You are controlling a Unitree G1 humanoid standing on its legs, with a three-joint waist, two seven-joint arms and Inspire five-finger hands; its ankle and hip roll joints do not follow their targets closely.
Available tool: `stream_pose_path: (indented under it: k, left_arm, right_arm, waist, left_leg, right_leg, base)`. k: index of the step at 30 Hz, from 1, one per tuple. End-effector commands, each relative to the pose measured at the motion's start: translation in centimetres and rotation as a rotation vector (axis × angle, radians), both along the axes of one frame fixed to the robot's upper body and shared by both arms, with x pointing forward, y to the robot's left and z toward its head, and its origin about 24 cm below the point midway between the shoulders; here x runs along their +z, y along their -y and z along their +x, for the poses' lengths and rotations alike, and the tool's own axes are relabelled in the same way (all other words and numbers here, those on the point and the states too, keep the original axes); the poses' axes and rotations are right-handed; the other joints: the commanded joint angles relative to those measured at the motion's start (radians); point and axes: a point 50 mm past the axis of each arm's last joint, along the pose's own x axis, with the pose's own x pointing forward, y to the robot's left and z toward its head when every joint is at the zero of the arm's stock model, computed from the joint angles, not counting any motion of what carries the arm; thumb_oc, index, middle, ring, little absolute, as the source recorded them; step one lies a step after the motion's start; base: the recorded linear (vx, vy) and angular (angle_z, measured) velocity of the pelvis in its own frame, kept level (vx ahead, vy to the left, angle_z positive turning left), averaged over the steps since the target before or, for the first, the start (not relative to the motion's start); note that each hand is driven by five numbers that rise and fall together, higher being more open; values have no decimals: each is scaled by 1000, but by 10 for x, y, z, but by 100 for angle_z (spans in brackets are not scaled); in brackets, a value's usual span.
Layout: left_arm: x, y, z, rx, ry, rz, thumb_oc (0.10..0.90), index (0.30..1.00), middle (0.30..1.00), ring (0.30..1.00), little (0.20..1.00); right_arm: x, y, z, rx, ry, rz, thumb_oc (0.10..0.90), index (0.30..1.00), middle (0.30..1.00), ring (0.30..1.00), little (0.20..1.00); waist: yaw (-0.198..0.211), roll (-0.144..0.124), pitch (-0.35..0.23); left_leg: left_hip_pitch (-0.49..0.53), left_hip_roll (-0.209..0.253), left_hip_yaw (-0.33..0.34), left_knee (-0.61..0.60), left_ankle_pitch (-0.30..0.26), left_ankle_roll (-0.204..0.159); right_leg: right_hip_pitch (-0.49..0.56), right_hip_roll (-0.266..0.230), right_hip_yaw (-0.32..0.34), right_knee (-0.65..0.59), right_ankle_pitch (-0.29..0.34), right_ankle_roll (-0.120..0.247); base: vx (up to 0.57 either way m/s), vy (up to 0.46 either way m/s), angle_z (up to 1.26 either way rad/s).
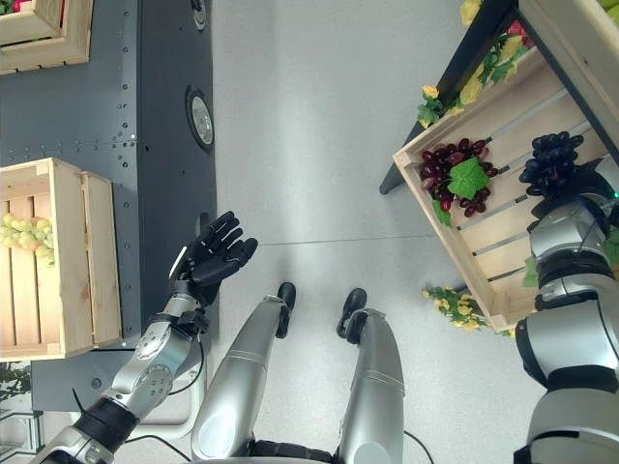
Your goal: Pick up the fruits from the basket on one side to the basket on the other side
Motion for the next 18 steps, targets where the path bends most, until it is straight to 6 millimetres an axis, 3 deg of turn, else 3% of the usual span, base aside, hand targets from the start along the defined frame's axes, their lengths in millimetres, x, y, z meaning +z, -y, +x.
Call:
stream_pose_path:
  k: [1,9,18]
  left_arm:
    - [39,5,-2,-49,207,-52,800,900,900,900,900]
    - [44,12,1,-57,226,-79,800,900,900,900,900]
    - [52,15,6,-40,233,-75,800,900,900,900,900]
  right_arm:
    - [63,40,-36,-171,236,-77,800,900,900,900,900]
    - [55,32,-27,-84,427,128,800,900,900,900,900]
    - [37,20,-17,22,462,221,800,900,900,900,900]
  waist:
    - [8,-5,-13]
    - [-6,-5,-14]
    - [-35,-46,-13]
  left_leg:
    - [72,-41,89,-69,-18,77]
    - [75,-36,98,-27,-33,81]
    - [35,-13,119,8,-64,95]
  right_leg:
    - [113,22,-31,4,-24,-35]
    - [113,25,-24,29,-42,-49]
    - [74,52,-9,7,-3,-41]
  base:
    - [0,0,0]
    - [-9,49,-3]
    - [-30,54,-8]
